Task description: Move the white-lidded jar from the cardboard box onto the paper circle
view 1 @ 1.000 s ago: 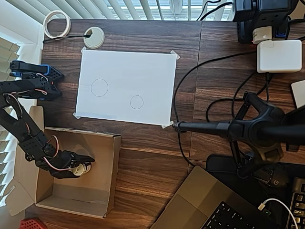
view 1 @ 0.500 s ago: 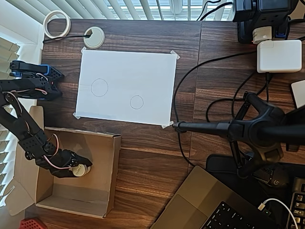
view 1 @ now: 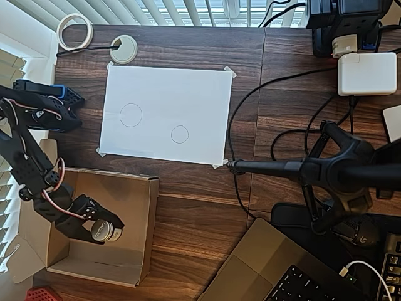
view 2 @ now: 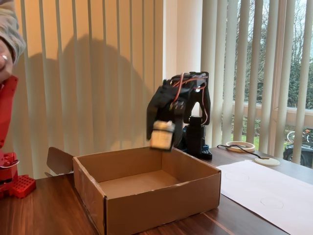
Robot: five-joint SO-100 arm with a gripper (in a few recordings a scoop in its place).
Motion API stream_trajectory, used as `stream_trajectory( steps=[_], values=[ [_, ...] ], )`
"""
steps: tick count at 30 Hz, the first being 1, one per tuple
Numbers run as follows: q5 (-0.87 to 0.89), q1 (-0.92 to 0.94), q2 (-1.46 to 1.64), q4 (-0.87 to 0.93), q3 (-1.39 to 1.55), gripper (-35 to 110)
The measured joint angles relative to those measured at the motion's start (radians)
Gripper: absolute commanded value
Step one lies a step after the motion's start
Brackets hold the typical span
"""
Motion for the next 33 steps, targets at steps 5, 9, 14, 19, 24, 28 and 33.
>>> stream_trajectory(
  steps=[5,9,14,19,24,28,33],
  values=[
    [0.08,-0.172,0.183,0.006,0.04,6],
    [0.094,-0.348,0.325,0.006,0.199,6],
    [0.064,-0.505,0.446,0.071,0.405,6],
    [0.043,-0.617,0.463,0.186,0.497,5],
    [0.035,-0.652,0.36,0.181,0.506,5],
    [0.015,-0.673,0.199,0.049,0.517,5],
    [0.005,-0.655,-0.049,-0.101,0.486,5]
  ],
)
